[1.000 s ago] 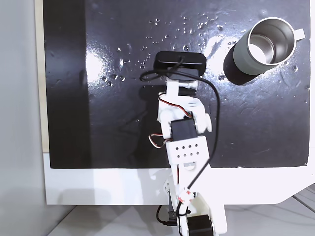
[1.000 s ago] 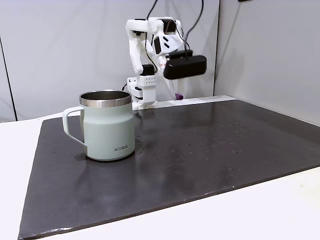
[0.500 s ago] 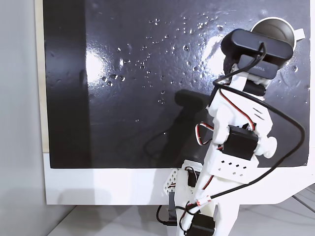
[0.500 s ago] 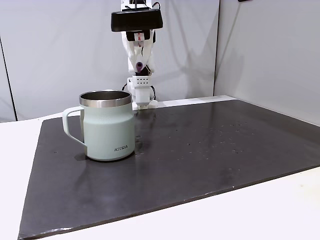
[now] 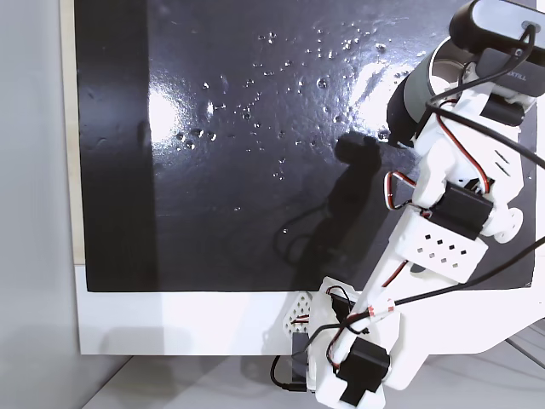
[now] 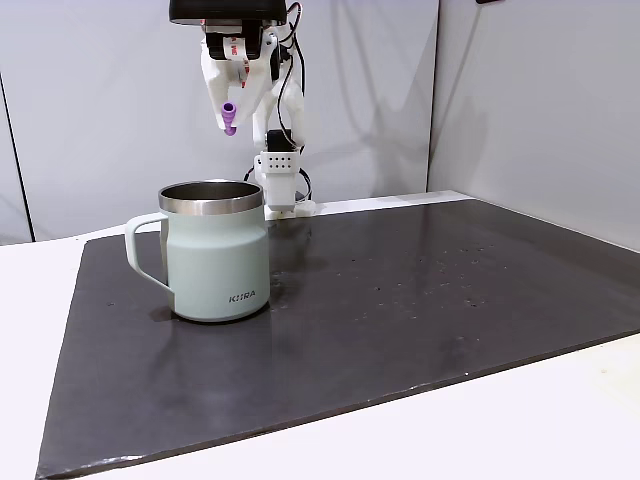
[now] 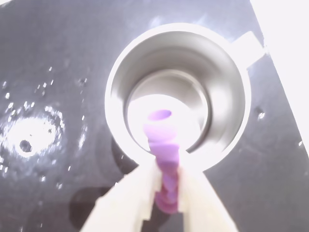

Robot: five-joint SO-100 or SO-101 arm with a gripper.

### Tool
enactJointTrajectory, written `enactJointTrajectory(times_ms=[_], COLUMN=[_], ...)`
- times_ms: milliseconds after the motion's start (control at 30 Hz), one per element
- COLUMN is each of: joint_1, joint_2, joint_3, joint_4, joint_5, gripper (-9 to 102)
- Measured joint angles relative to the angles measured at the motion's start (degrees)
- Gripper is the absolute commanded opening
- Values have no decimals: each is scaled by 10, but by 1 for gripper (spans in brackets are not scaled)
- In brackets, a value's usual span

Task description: Grasp a pengrip and put it in the cup.

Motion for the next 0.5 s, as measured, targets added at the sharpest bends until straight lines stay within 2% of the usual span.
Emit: enactJointTrajectory(times_ms=[267,333,433,500], joint_1=[14,16,18,18], joint_2=[-92,-101,-103,-103], joint_3=[-48,-53,-54,-54], joint_4=[-59,-60,-60,-60], joint_5=[0,0,1,2], gripper=[3,9,30,33])
